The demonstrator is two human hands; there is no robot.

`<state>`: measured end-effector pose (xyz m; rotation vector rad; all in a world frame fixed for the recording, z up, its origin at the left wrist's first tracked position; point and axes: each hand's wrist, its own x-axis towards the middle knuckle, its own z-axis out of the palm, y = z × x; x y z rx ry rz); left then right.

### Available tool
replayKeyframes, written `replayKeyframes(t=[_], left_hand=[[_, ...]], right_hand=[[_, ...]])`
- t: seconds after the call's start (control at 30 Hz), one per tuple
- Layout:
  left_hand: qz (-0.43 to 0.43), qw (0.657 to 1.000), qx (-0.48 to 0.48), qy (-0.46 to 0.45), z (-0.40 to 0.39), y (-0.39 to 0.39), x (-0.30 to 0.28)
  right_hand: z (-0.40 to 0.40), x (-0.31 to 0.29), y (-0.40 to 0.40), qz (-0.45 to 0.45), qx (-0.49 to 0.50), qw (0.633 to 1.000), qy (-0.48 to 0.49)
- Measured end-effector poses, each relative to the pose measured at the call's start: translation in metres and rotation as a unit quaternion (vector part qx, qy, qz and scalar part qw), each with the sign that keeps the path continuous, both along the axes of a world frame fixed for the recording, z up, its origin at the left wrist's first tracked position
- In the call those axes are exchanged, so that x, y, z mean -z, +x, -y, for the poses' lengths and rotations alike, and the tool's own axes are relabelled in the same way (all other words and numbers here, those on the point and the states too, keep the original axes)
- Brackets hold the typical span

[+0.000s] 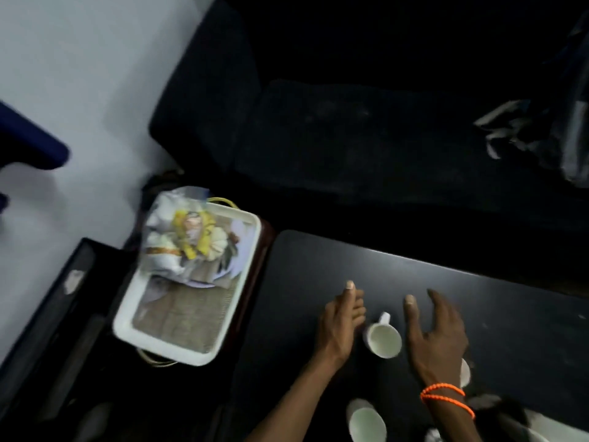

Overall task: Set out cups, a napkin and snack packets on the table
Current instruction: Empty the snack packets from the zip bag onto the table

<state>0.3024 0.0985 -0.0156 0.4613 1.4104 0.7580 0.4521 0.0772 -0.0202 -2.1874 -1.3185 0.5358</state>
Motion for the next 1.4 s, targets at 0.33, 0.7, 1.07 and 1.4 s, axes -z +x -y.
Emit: replayKeyframes(t=[0.33, 0.7, 1.07, 1.4], left_hand=[[-0.208, 0.941, -0.267, -0.010, -0.035, -0.252, 0.009], [-0.135, 0.922, -0.347, -0.105, -0.075, -0.385, 0.033], [-0.119, 0.901, -0.417, 0.020, -0.075, -0.376, 0.035], [-0.238, 0.938, -0.077, 0.241, -0.044, -0.306, -0.030]], right_hand=[[-0.091, 0.005, -0.229, -0.150, -0.291, 0.940, -0.098], [-0.134, 0.007, -0.397, -0.349, -0.175, 0.903, -0.181], [-0.148, 0.012, -0.386, -0.478, -0.105, 0.828, -0.275], [-0.152, -0.019, -0.343, -0.734, -0.113, 0.637, -0.206]])
